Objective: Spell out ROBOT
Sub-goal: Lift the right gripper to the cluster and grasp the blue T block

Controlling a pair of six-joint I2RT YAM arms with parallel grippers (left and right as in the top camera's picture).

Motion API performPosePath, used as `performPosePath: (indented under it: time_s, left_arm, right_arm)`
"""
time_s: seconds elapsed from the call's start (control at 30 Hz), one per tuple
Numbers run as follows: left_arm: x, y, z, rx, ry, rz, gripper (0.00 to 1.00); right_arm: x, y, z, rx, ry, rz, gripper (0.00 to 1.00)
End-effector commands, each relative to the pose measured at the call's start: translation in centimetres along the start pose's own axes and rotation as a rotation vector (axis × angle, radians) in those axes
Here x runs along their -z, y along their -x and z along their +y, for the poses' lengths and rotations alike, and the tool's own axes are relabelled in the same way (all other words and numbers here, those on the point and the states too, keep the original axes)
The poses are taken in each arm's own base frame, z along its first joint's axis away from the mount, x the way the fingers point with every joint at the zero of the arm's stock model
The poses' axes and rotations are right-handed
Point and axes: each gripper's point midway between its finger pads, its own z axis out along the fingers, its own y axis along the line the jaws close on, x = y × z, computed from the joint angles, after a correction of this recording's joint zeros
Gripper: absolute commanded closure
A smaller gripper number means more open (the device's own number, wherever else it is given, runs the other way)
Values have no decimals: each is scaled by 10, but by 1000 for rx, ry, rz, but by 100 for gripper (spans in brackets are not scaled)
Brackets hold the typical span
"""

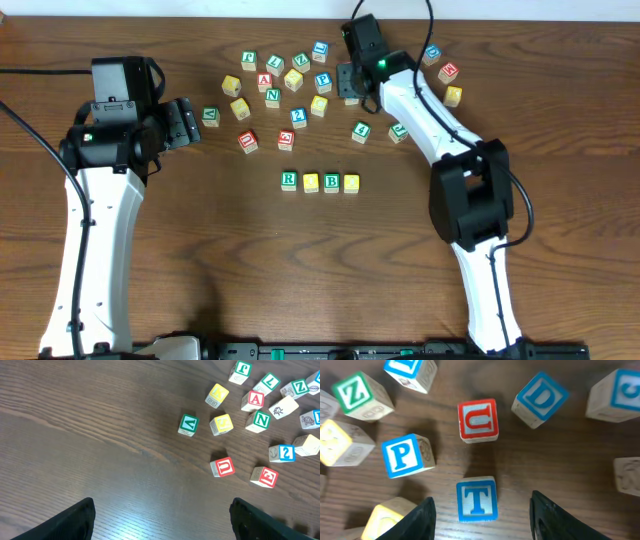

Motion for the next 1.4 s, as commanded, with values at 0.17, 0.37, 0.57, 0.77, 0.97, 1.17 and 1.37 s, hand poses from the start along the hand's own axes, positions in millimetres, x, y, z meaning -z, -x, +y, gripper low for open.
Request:
performPosePath:
  time_s: [0.17,0.37,0.57,0.77,0.97,1.17,1.37]
  left_arm:
    - [1,4,3,10,9,-11,15]
    - [1,3,3,10,10,-7,15]
    - [1,3,3,10,9,-8,15]
    - [1,3,3,10,9,-8,15]
    - [1,3,3,10,10,-8,15]
    - [1,3,3,10,9,-8,15]
    - [1,3,3,10,9,-8,15]
  right_arm:
    - [-32,-18,8,9,3,28,54]
    - [-35,-23,7,10,-3,45,64]
    - [-41,-28,5,12,-11,56,69]
    - [-16,-5,6,2,3,-1,80]
    - [61,37,5,-8,14,-103,81]
    - [212,38,-12,-10,16,-116,81]
    - [258,-45,-43,-45,-82,173,80]
